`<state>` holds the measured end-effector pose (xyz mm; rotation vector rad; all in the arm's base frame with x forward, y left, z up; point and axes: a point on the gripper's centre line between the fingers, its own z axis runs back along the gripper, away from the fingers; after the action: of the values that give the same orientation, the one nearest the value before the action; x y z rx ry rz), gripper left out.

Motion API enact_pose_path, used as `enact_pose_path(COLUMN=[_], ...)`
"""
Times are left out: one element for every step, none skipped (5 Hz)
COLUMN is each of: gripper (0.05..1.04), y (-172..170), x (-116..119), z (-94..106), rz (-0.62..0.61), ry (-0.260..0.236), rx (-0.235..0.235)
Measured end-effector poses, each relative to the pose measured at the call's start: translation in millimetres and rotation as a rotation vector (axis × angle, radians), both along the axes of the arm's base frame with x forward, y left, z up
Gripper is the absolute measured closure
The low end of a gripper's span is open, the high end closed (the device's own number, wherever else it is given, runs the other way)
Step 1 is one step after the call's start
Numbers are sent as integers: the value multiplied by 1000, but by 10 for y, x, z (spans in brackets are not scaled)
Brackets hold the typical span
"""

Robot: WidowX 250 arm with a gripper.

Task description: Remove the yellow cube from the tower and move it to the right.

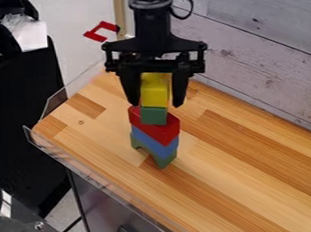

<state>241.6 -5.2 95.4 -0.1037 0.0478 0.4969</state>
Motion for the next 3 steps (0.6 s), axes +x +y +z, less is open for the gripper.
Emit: enact_pose_path(gripper=[498, 498, 498], y=[6, 10, -4], x=[22, 14, -23], z=[-2, -5, 11], rz=[10, 13, -5], ry=[-15, -11, 5], rx=[-8, -13, 5])
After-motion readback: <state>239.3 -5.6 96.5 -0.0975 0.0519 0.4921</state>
